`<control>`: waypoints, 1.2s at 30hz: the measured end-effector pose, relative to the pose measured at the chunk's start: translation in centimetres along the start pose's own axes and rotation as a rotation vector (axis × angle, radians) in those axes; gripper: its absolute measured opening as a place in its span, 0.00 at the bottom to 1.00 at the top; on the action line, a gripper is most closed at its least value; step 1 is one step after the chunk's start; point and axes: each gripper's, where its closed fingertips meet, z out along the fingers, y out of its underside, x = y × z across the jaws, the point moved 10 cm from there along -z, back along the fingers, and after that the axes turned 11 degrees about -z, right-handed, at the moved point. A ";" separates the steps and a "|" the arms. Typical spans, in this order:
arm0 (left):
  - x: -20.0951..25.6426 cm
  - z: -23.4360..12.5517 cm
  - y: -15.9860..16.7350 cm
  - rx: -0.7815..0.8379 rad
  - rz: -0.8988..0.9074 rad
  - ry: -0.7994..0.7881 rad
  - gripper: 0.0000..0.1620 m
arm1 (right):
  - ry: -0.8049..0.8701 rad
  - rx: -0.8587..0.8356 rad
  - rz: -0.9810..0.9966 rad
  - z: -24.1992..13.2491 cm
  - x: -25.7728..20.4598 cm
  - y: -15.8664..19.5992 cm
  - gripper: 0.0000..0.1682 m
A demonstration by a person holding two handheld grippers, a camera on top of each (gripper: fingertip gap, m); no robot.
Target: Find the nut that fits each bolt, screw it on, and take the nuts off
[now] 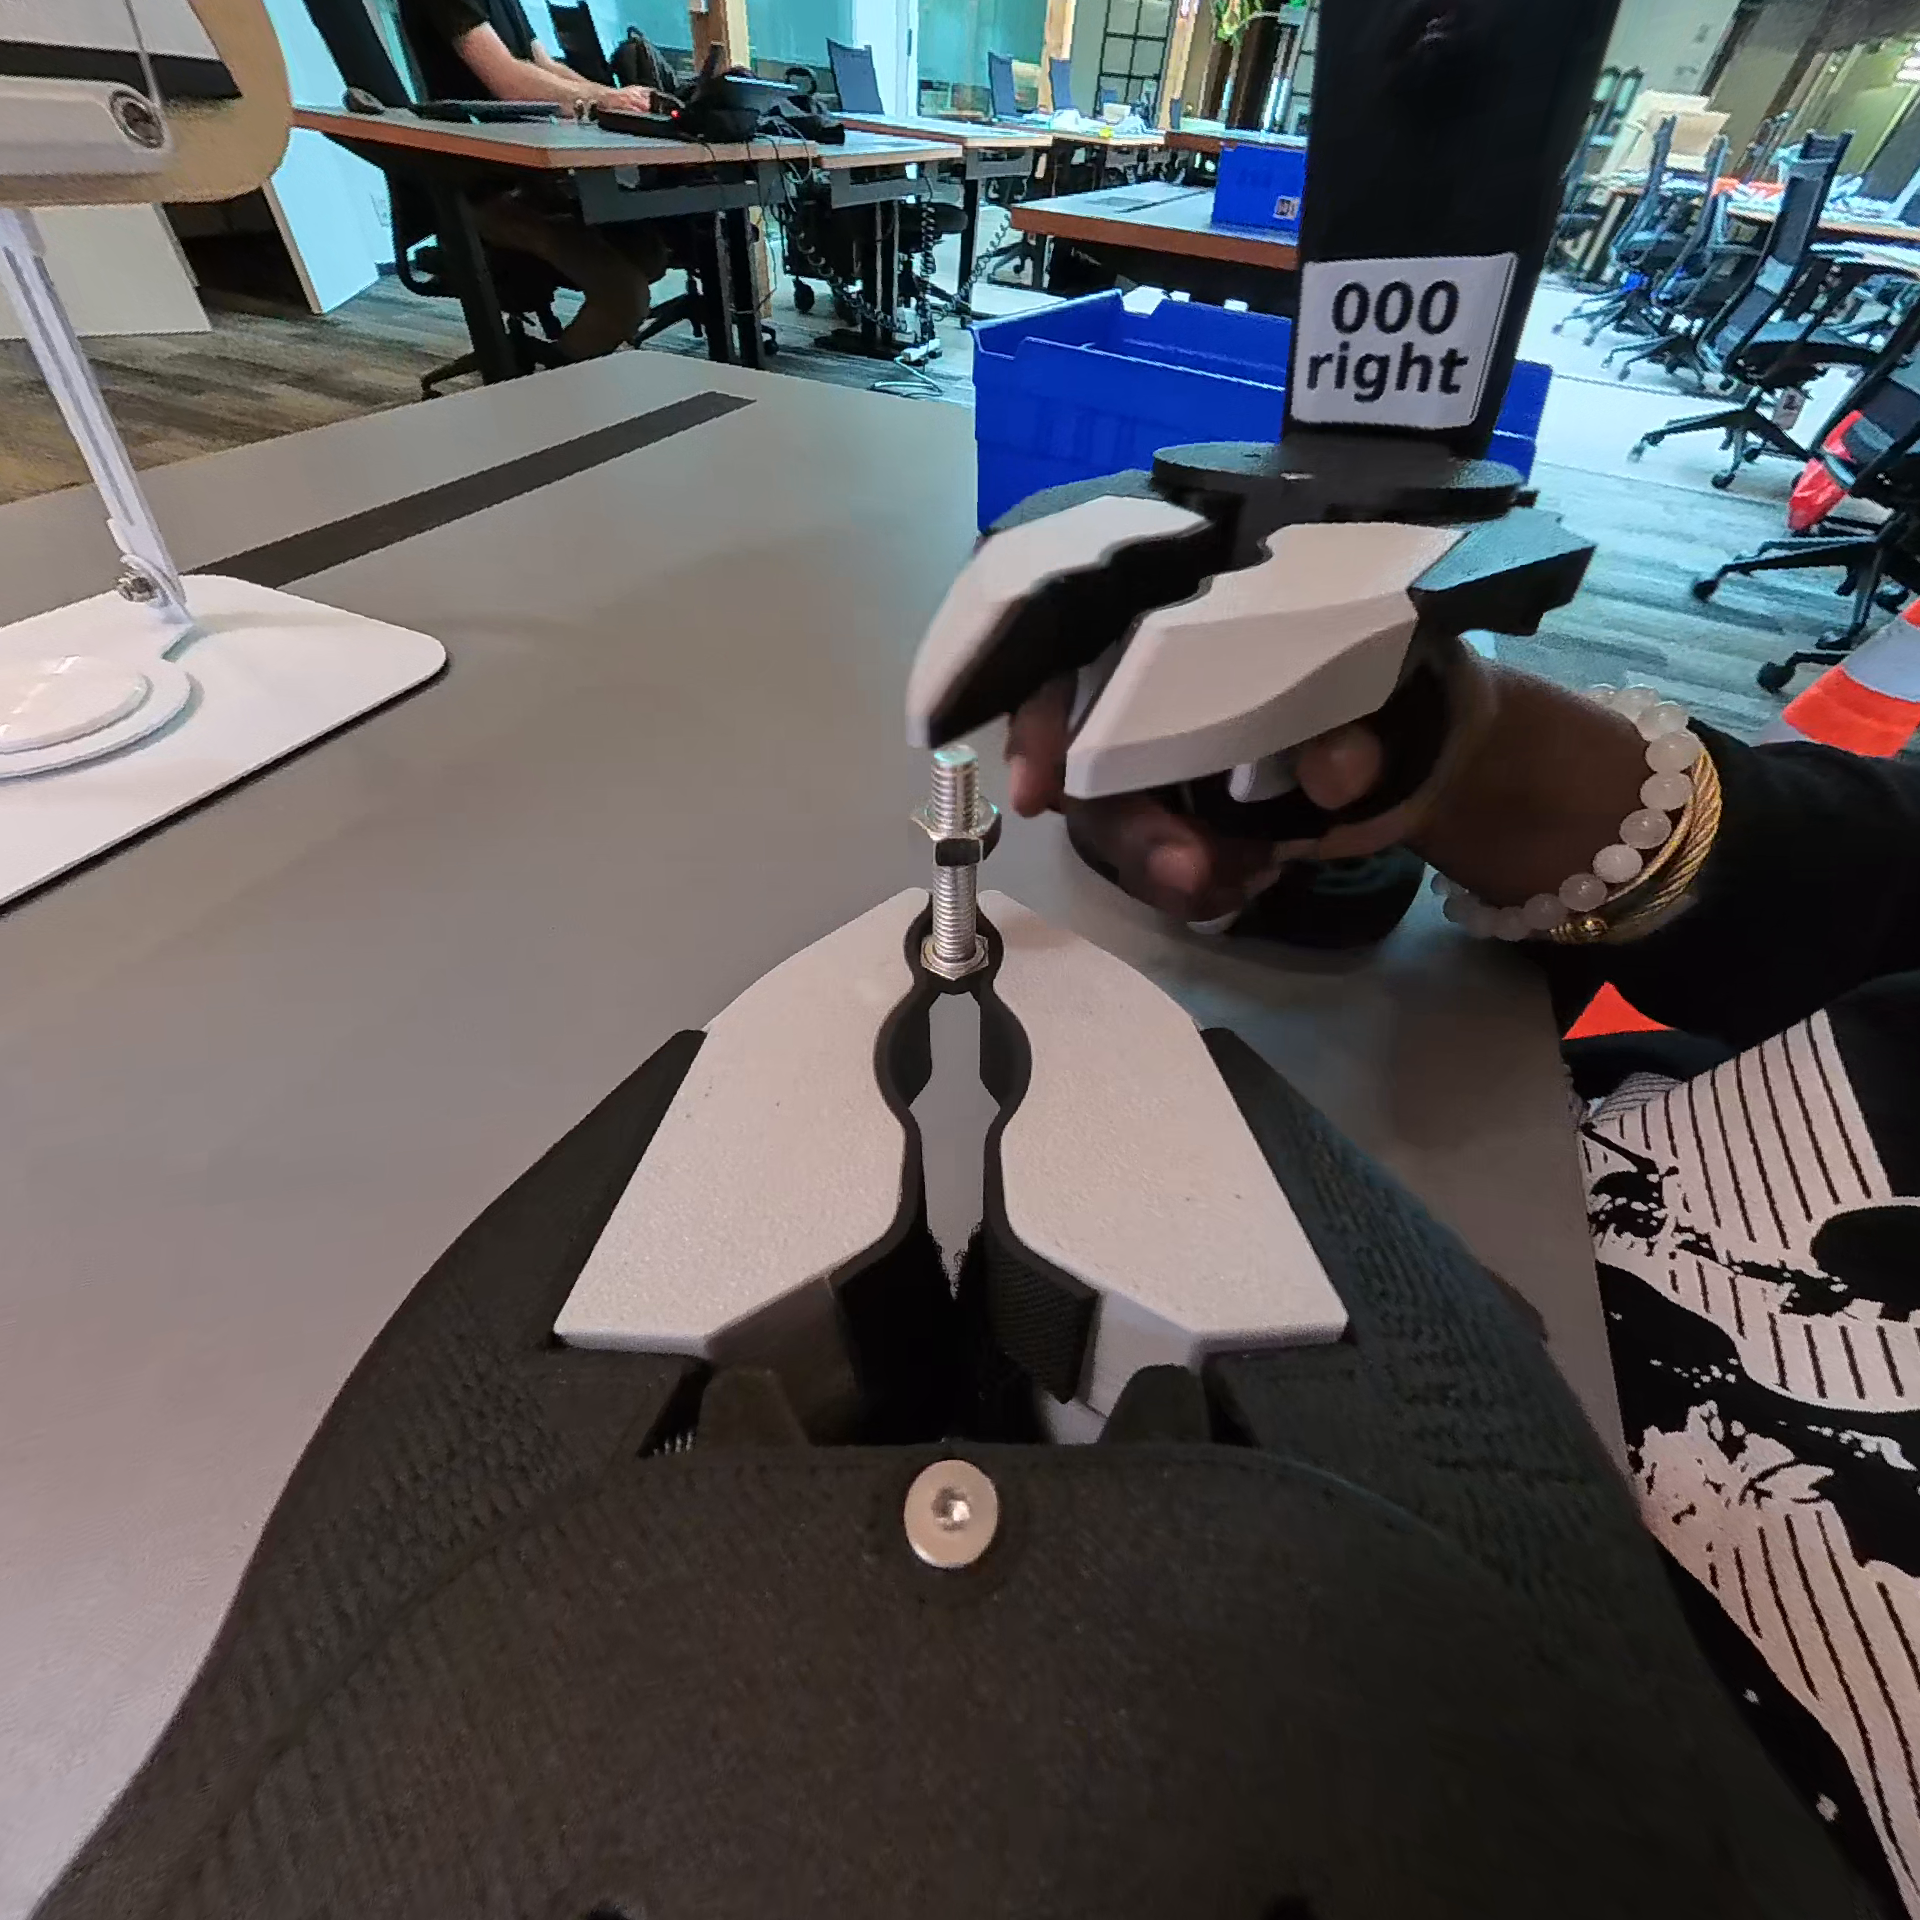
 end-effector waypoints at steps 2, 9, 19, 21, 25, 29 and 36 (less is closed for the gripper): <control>0.0 0.1 0.0 -0.007 0.005 0.001 0.02 | 0.004 -0.006 -0.024 0.7 -0.2 0.1 0.18; 0.1 0.0 0.0 -0.003 0.007 0.002 0.02 | -0.025 -0.046 -0.064 1.3 -0.8 0.0 0.16; 0.1 0.1 0.1 -0.014 0.011 0.006 0.02 | -0.007 -0.040 -0.054 1.1 -0.4 0.3 0.20; 0.1 0.2 0.1 -0.019 0.012 0.007 0.02 | -0.019 -0.044 -0.068 1.6 -0.7 0.3 0.21; 0.1 0.1 0.1 -0.013 0.010 0.003 0.02 | -0.035 -0.054 -0.072 1.4 -0.8 0.2 0.17; 0.0 0.0 0.0 -0.004 0.001 0.002 0.02 | -0.017 -0.046 -0.060 0.1 -0.4 0.2 0.06; 0.2 0.2 0.1 -0.019 0.014 0.005 0.02 | -0.010 -0.031 -0.051 1.4 -0.7 0.5 0.19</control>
